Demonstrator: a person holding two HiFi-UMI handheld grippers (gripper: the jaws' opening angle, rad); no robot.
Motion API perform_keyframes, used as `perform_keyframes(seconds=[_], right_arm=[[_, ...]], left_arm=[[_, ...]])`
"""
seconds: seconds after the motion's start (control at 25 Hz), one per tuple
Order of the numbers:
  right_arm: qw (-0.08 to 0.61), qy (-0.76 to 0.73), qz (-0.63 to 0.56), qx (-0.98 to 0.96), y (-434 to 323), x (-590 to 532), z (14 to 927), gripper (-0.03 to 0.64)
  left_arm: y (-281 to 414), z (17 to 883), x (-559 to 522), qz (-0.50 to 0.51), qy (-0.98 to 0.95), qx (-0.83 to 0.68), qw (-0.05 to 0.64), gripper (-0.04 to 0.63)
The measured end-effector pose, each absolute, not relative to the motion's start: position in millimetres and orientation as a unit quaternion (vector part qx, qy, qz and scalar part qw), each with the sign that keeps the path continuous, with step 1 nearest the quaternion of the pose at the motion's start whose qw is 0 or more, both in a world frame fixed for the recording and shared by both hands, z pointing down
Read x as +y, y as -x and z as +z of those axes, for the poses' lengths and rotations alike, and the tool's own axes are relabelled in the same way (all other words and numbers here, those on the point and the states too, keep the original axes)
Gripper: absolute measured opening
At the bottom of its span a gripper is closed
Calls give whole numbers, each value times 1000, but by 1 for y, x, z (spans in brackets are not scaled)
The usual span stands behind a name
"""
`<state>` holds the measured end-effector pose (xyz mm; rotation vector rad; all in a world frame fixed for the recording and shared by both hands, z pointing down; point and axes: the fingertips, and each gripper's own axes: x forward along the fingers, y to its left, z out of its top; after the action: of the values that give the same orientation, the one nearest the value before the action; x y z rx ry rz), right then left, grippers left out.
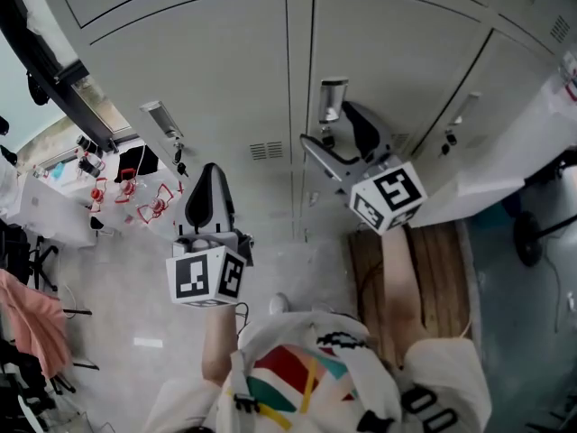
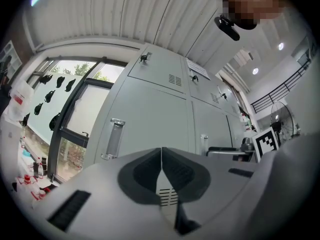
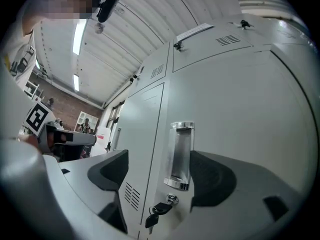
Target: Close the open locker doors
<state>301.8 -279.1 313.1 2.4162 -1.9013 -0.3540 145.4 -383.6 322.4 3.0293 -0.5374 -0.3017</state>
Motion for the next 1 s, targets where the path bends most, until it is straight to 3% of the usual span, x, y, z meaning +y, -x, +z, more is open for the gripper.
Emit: perform_keyframes(seconds=[0.6,1.0], right_arm=[[42,-775,-119,-620,-308,-291,315,353],[4,-799,-132,-586,-306,-266,278,353]], left_arm=[[-147,325,-394,-93,-976,-198,26,8],[-152,327,-390,-93,-976,-194,32,8]])
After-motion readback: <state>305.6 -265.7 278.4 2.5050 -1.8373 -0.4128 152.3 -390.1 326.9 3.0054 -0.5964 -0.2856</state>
